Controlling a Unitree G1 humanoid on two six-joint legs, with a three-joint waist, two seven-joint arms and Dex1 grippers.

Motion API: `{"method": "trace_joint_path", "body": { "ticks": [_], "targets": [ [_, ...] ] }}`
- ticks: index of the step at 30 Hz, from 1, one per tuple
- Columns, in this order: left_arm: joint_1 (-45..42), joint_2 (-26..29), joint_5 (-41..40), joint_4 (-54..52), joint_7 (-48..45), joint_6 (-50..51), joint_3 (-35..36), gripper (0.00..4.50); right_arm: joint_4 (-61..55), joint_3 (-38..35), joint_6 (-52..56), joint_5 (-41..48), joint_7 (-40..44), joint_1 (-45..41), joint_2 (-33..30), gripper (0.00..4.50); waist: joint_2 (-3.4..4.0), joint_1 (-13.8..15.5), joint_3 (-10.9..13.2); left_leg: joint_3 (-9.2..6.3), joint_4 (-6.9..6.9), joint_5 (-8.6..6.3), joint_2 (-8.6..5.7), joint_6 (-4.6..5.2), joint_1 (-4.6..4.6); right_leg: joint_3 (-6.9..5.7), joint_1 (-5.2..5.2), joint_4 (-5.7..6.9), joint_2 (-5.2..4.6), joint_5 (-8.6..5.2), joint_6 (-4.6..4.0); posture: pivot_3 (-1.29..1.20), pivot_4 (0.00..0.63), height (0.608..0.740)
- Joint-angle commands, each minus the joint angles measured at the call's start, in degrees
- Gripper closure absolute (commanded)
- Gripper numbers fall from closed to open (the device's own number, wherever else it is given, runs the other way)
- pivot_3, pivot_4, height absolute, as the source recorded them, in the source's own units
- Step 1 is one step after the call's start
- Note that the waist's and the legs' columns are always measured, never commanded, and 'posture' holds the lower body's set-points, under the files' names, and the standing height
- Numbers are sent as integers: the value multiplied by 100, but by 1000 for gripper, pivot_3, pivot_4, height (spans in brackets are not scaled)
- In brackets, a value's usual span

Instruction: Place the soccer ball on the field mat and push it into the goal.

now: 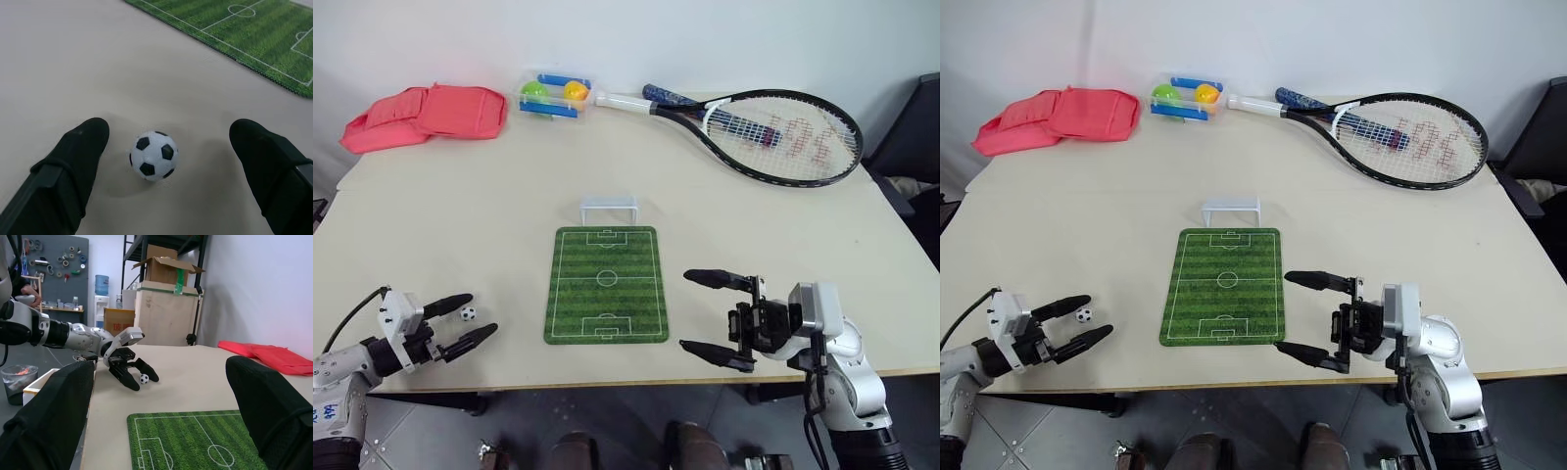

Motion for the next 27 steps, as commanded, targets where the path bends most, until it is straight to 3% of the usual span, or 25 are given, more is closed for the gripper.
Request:
{"method": "trace_joint_path", "body": {
  "ticks": [1,10,18,22,27],
  "targets": [
    [8,66,66,-2,-15,14,-29,880,-324,-63,-22,23,-108,84,-84,0,0,-4,0,0,0,0,0,0,0,0,0,0,0,0,0,0,150,740],
    [-170,61,8,-90,-154,86,-106,3637,-323,-121,-71,-51,-312,85,-137,0,0,-2,0,1,0,0,0,0,1,1,0,1,0,0,0,0,150,740],
    [-650,306,-877,-2091,-396,1869,-508,3632,-196,-473,-178,-3,-211,250,-393,0,-1,24,0,-3,10,0,0,0,-5,2,1,5,0,0,0,0,150,740],
    [-1904,9,-476,-3074,-207,2533,-1919,3632,29,-790,-405,-21,222,642,-750,0,0,143,0,-3,18,0,-5,2,-7,5,3,3,0,2,4,0,150,740],
    [-1906,-385,299,-3066,-26,2225,-2910,3632,312,-972,-654,-90,388,767,-833,0,5,34,-2,28,29,-8,-1,11,7,42,5,3,13,7,11,0,150,740]
  ]
}}
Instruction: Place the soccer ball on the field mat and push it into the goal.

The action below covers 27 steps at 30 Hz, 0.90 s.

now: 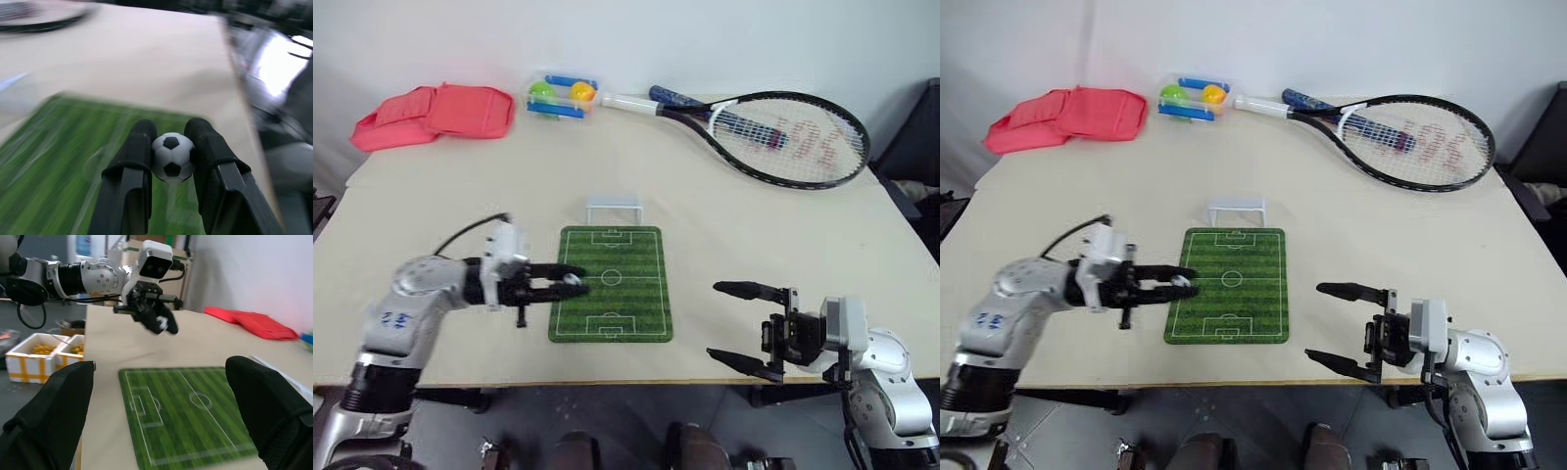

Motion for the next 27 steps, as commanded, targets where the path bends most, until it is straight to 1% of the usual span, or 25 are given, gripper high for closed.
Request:
{"method": "trace_joint_path", "body": {
  "ticks": [1,4,9,13,19,21,23,26,27],
  "targets": [
    [101,-305,622,83,279,-243,-607,3632,132,-243,-270,18,107,60,-60,0,-2,-28,1,0,-1,1,5,-1,-1,0,-1,-2,7,0,0,0,150,740],
    [126,-491,1150,296,468,-571,-978,3632,243,-260,-395,-21,118,118,-35,0,-3,-14,1,-2,11,0,9,-2,-5,2,-2,-2,11,0,0,0,150,740],
    [137,-681,1636,660,652,-1073,-1220,3632,283,-236,-520,-62,44,180,19,0,-3,61,1,-2,30,-5,9,1,-9,7,-2,0,11,1,1,0,150,740],
    [138,-793,1665,761,694,-1195,-1173,3632,321,-249,-642,-63,69,297,57,0,-2,93,1,-2,45,-11,9,5,-12,10,0,3,11,3,3,0,150,740],
    [153,-794,1711,807,569,-1254,-1226,3632,372,-253,-786,-55,107,448,106,0,-2,97,1,-2,53,-14,9,10,-14,11,1,4,11,5,5,0,150,740],
    [145,-842,1680,802,591,-1221,-1206,2910,375,-247,-838,-45,122,517,121,0,-2,96,1,-1,53,-14,9,10,-13,12,2,4,11,5,5,0,150,740],
    [138,-866,1678,807,594,-1220,-1197,2397,383,-240,-869,-40,134,550,127,0,-2,99,1,-2,54,-14,9,10,-13,12,2,4,11,5,6,0,150,740],
    [156,-905,1656,789,569,-1370,-1162,1463,308,-225,-851,-27,100,615,135,0,-2,99,1,-1,56,-15,8,10,-13,13,3,5,11,5,6,0,150,740],
    [181,-900,1630,756,540,-1385,-1153,1463,235,-205,-829,-24,65,655,136,0,-2,99,1,-1,56,-15,8,10,-13,13,3,5,11,5,6,0,150,740]
  ]
}}
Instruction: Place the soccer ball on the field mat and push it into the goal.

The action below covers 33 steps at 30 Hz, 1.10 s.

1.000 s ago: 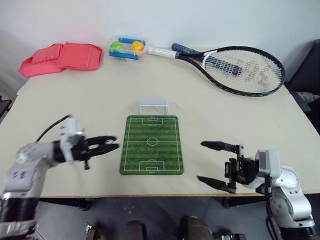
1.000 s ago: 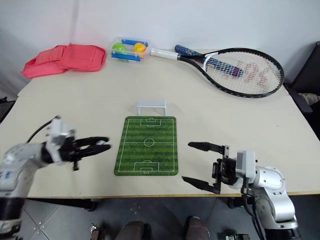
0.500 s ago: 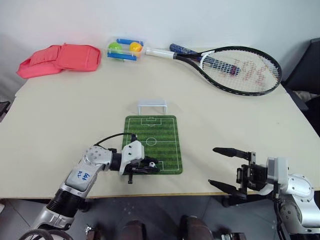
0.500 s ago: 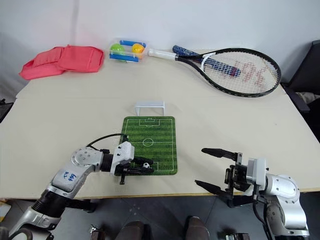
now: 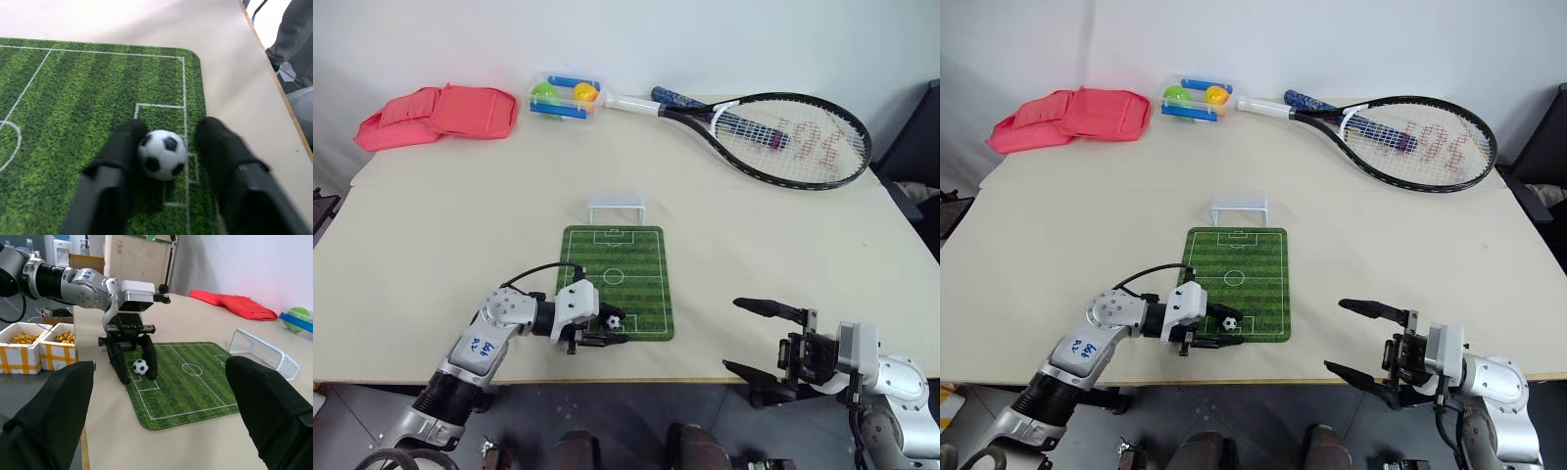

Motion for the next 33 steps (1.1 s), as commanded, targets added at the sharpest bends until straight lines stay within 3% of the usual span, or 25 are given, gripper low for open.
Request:
{"method": "trace_joint_path", "body": {
  "ticks": [1,7,14,24,27,33],
  "targets": [
    [97,-2,-57,-147,-89,-174,32,1463,-275,-40,-12,100,-69,142,23,0,0,-1,0,0,0,0,0,0,0,0,0,1,0,0,0,0,150,740],
    [171,-3,-71,-166,-68,-306,125,1463,-612,99,261,101,-328,108,-6,0,0,-6,0,0,1,0,0,0,1,1,0,2,0,0,0,0,150,740],
    [246,-80,-640,-452,-103,-318,574,1463,-751,207,546,140,-442,-7,-24,0,0,-3,0,-1,1,-2,1,1,0,2,-1,2,0,0,0,0,150,740],
    [1179,941,-1737,-1203,-870,-244,1861,1463,-498,93,473,140,-225,-20,-26,0,3,-28,1,0,1,-5,5,-1,3,3,-2,1,2,1,-1,0,150,740],
    [1713,1197,-1690,-1330,-1074,-399,1971,2069,-244,-5,340,117,-99,-96,-18,0,3,-21,2,1,1,-9,5,4,3,5,0,0,2,1,-1,0,150,740],
    [2652,744,-1522,-1740,-779,-573,1489,3982,924,-95,-282,-63,357,-536,-18,0,6,-6,3,9,2,-17,5,10,5,13,0,-3,3,1,0,0,150,740]
  ]
}}
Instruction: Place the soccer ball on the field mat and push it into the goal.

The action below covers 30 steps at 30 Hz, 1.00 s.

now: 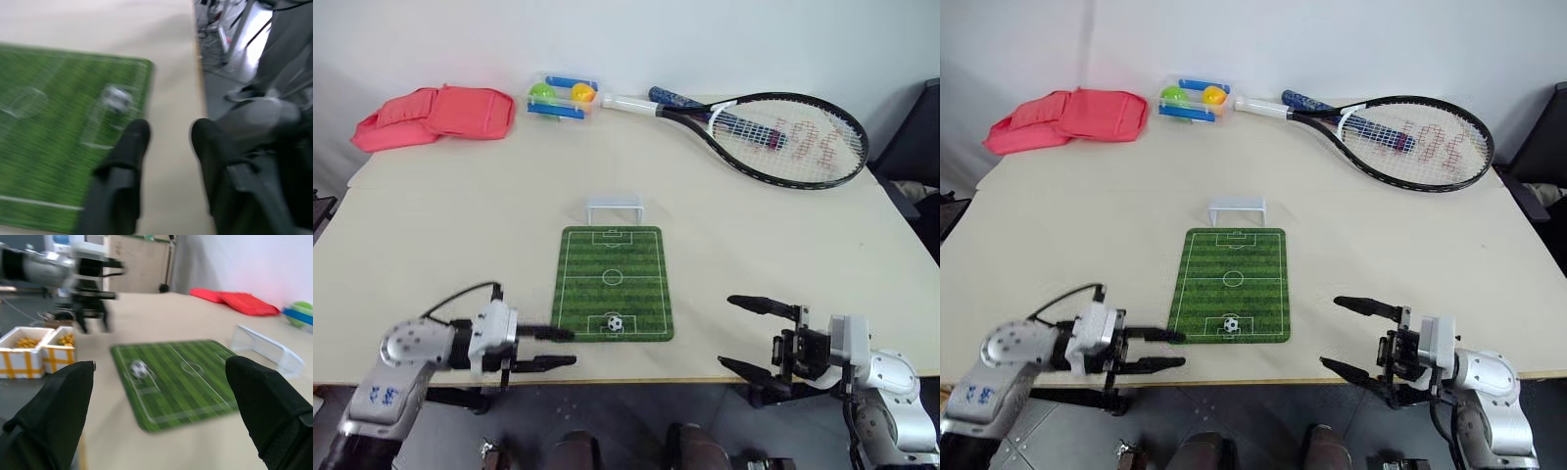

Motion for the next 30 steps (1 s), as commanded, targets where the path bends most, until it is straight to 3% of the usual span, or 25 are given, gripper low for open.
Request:
{"method": "trace_joint_path", "body": {
  "ticks": [1,2,11,19,26,30],
  "targets": [
    [141,-183,99,-402,192,-122,-239,4274,297,-167,-318,18,266,-98,-55,0,0,9,0,0,0,0,0,0,0,0,-1,-1,0,0,0,0,150,740],
    [144,-229,118,-411,241,-117,-278,4476,360,-169,-348,21,309,-121,-68,0,0,9,0,-1,0,0,0,0,0,-1,-1,3,0,0,0,0,150,740],
    [-737,-938,620,245,894,-57,-834,4476,401,-89,-337,65,648,-103,-235,0,8,-2,-4,5,4,1,0,-1,4,4,1,4,2,2,2,0,150,740],
    [-1257,-1197,839,865,1093,28,-1053,4476,-268,-55,-97,29,269,173,-228,0,8,-2,-4,7,4,1,0,-1,4,5,1,2,2,2,2,0,150,740],
    [-1957,-2039,856,1568,2143,-55,-643,4476,-722,-208,15,-141,-833,204,27,0,7,13,-5,6,10,1,-1,-1,1,5,2,2,2,5,6,0,150,740],
    [-2518,-2238,984,2146,2723,-455,-236,4476,-869,-331,138,-489,-2066,33,376,0,7,1,-4,8,10,1,-1,-1,2,5,1,2,2,5,6,0,150,740]
  ]
}}
